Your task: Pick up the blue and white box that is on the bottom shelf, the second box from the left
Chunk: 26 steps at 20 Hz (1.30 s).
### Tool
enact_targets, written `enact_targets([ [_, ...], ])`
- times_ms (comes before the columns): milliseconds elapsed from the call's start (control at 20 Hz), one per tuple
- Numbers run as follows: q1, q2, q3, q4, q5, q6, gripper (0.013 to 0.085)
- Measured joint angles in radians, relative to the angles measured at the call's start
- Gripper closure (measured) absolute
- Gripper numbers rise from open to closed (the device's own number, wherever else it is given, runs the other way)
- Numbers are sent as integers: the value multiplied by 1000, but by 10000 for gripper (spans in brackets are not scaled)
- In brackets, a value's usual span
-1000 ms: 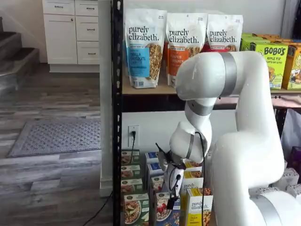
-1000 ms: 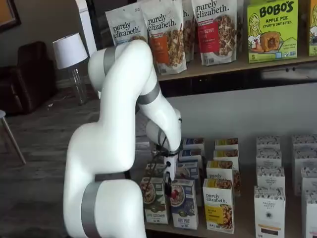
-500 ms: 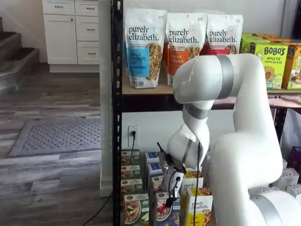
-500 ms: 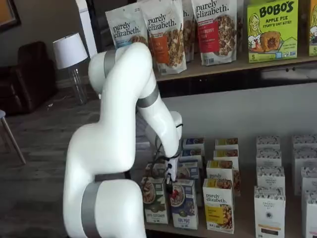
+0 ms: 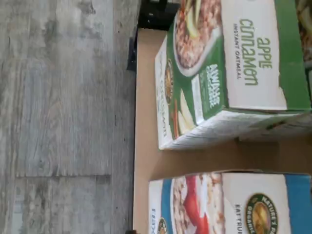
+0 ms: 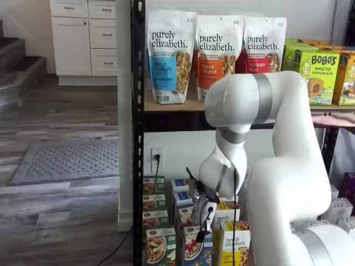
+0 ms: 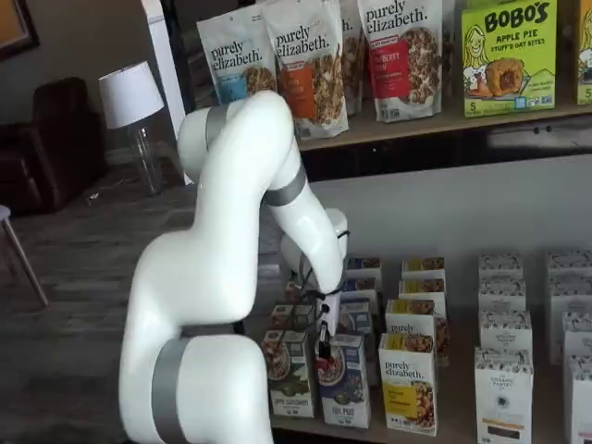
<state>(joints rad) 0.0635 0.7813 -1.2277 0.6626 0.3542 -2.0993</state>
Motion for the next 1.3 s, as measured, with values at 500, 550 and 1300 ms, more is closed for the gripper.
enact_targets([
  [500, -21, 111, -145, -90, 35, 70, 130],
  [550, -21, 120, -156, -99, 36, 77, 130],
  [1300, -18, 213, -241, -265, 50, 226, 130],
])
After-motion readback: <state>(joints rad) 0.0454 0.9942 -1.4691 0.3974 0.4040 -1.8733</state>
